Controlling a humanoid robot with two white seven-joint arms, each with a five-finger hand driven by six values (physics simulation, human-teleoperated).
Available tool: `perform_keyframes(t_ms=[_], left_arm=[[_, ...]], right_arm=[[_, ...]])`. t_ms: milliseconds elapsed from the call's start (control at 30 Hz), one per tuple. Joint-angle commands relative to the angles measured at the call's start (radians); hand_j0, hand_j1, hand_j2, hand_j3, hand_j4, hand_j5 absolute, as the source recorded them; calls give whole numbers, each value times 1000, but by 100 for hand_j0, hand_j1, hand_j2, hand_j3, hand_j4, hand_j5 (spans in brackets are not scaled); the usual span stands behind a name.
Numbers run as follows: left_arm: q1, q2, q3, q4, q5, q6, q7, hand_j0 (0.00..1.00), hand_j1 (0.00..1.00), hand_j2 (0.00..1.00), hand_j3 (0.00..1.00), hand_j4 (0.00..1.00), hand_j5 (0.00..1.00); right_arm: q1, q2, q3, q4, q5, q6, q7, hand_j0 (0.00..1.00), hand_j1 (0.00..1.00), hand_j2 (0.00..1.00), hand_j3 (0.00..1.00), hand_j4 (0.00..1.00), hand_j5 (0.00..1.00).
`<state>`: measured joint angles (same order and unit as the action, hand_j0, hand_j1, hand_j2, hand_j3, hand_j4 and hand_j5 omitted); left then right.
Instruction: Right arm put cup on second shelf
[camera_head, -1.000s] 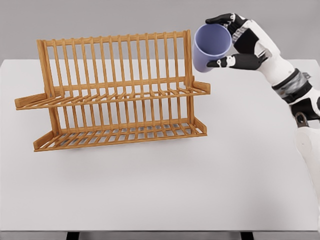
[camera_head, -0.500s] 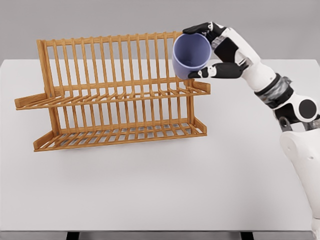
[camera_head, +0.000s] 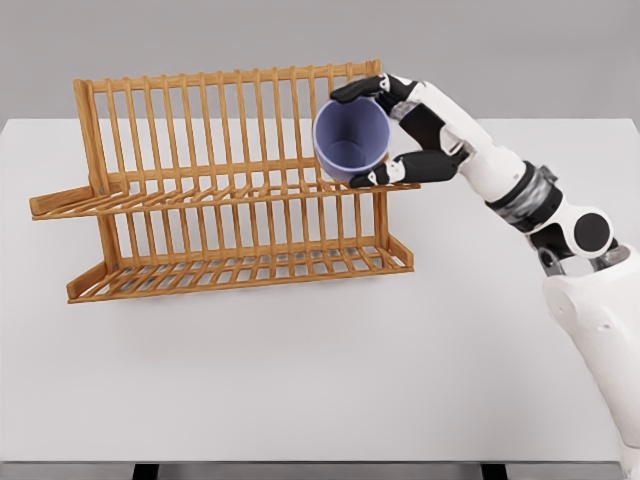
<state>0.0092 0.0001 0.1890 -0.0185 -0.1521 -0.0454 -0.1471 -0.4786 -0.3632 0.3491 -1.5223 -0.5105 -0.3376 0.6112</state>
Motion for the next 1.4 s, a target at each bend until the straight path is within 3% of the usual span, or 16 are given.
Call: perform_keyframes(t_ms=[0,200,300,367,633,900,1067,1200,1367], left_arm=[[0,0,0,0,0,1,0,100,100,100,100,100,100],[0,0,0,0,0,1,0,100,100,100,100,100,100],[0,0,0,0,0,-1,0,100,100,100,100,100,100],[0,0,0,0,0,-1,0,100,100,100,100,100,100],[0,0,1,0,0,1,0,100,100,100,100,100,100],[0,0,1,0,0,-1,0,100,100,100,100,100,100],[0,0,0,0,0,1,0,100,100,100,100,100,100],[-2,0,1,0,0,-1,0,100,100,100,100,100,100],[0,0,1,0,-1,-1,0,100,100,100,100,100,100]], right_arm=[[2,-3,5,-7,-5,-20,0,65,65,65,65,65,65],[14,-20,4,-6,-3,-40,0,69,69,69,69,69,69],[15,-20,4,-9,3,-41,0,91,91,91,91,91,91],[21,-20,2,-10,1,-41,0,98,98,98,98,98,98],[23,-22,-12,-22,-9,-34,0,99,99,99,99,99,99],[29,-146,-93,-131,-94,-1,0,99,99,99,99,99,99],[78,-256,-98,-144,-191,-3,0,99,99,99,99,99,99],[169,-290,-190,-171,-203,-3,0,99,99,99,99,99,99],[196,-312,-208,-171,-206,-3,0,99,99,99,99,99,99]])
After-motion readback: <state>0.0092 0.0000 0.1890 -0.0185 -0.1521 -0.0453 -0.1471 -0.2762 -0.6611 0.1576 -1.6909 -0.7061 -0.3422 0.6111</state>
